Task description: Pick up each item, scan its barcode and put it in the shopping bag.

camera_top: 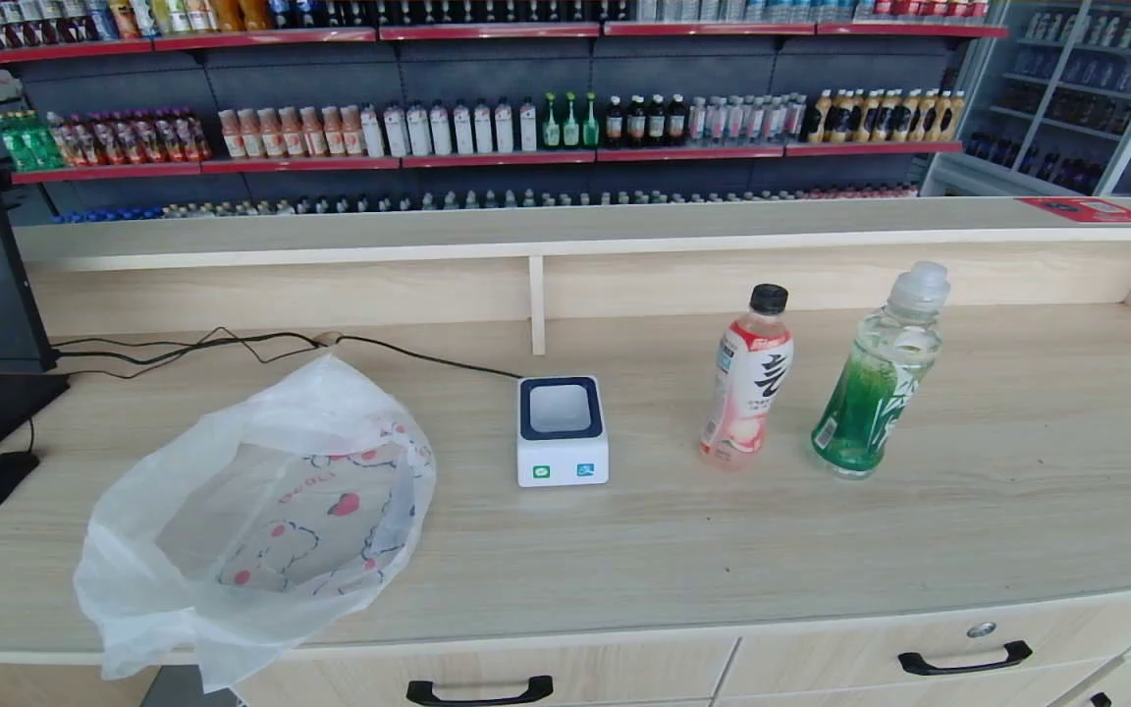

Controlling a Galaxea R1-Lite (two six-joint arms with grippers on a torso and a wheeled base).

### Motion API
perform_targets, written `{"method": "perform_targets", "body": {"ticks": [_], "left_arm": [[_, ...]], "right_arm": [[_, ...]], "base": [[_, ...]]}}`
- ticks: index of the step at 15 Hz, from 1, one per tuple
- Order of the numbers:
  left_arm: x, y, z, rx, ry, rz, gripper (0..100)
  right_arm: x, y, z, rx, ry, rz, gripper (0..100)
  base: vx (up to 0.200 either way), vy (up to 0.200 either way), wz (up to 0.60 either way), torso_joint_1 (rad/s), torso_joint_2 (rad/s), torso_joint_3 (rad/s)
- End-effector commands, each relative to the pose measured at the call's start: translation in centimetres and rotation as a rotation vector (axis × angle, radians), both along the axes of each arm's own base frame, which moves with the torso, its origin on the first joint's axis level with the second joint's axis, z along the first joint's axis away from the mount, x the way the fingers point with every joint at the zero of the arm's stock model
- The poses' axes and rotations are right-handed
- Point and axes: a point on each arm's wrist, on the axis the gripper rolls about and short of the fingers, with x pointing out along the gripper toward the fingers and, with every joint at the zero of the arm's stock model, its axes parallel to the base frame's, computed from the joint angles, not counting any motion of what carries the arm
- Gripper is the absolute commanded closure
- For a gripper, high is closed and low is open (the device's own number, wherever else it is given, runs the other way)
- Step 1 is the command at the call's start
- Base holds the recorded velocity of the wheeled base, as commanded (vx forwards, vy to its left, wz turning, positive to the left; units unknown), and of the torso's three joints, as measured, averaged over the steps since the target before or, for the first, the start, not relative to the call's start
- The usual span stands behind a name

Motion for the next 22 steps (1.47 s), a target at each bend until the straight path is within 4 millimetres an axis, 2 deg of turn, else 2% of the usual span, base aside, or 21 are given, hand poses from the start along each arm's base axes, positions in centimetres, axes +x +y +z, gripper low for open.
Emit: {"method": "perform_targets", "body": {"ticks": [1,4,6,7,8,9,12,13,14,15,16,18,21,22], "left_arm": [[0.0,0.0,0.0,-0.001,0.001,0.001,0],[0.0,0.0,0.0,-0.001,0.001,0.001,0],[0.0,0.0,0.0,0.000,0.001,0.001,0],[0.0,0.0,0.0,0.000,-0.001,-0.001,0],[0.0,0.0,0.0,0.000,-0.001,-0.001,0],[0.0,0.0,0.0,0.000,-0.001,0.001,0],[0.0,0.0,0.0,0.000,0.001,-0.001,0],[0.0,0.0,0.0,-0.001,0.001,-0.001,0],[0.0,0.0,0.0,-0.001,0.001,0.001,0],[0.0,0.0,0.0,-0.001,0.001,-0.001,0],[0.0,0.0,0.0,-0.001,-0.002,0.001,0],[0.0,0.0,0.0,0.000,0.001,-0.001,0],[0.0,0.0,0.0,0.000,-0.001,0.001,0],[0.0,0.0,0.0,-0.001,0.001,0.001,0]], "right_arm": [[-0.4,0.0,1.8,0.009,-0.071,0.015,0],[-0.2,0.0,4.6,0.050,-0.082,0.046,0],[1.2,0.0,6.4,0.075,-0.085,0.049,0],[3.2,0.1,8.2,0.081,-0.111,0.048,0],[3.2,0.1,8.2,0.081,-0.111,0.048,0],[7.1,0.2,10.6,0.089,-0.166,0.051,0],[13.8,0.4,12.3,0.089,-0.285,0.054,0],[16.6,0.4,12.5,0.088,-0.350,0.057,0],[18.0,0.5,12.6,0.086,-0.388,0.058,0],[20.5,0.5,13.1,0.086,-0.391,0.058,0],[21.6,0.6,12.7,0.080,-0.365,0.056,0],[23.0,1.6,11.4,0.047,-0.304,0.093,0],[23.0,4.5,10.2,0.047,-0.246,0.226,0],[23.2,4.6,9.9,0.036,-0.233,0.226,0]], "base": [[0.000,0.000,0.00,0.000,0.00,0.000],[0.000,0.000,0.00,0.000,0.00,0.000],[0.000,0.000,0.00,0.000,0.00,0.000],[0.000,0.000,0.00,0.000,0.00,0.000],[0.000,0.000,0.00,0.000,0.00,0.000],[0.000,0.000,0.00,0.000,0.00,0.000],[0.000,0.000,0.00,0.000,0.00,0.000],[0.000,0.000,0.00,0.000,0.00,0.000],[0.000,0.000,0.00,0.000,0.00,0.000],[0.000,0.000,0.00,0.000,0.00,0.000],[0.000,0.000,0.00,0.000,0.00,0.000],[0.000,0.000,0.00,0.000,0.00,0.000],[0.000,0.000,0.00,0.000,0.00,0.000],[0.000,0.000,0.00,0.000,0.00,0.000]]}}
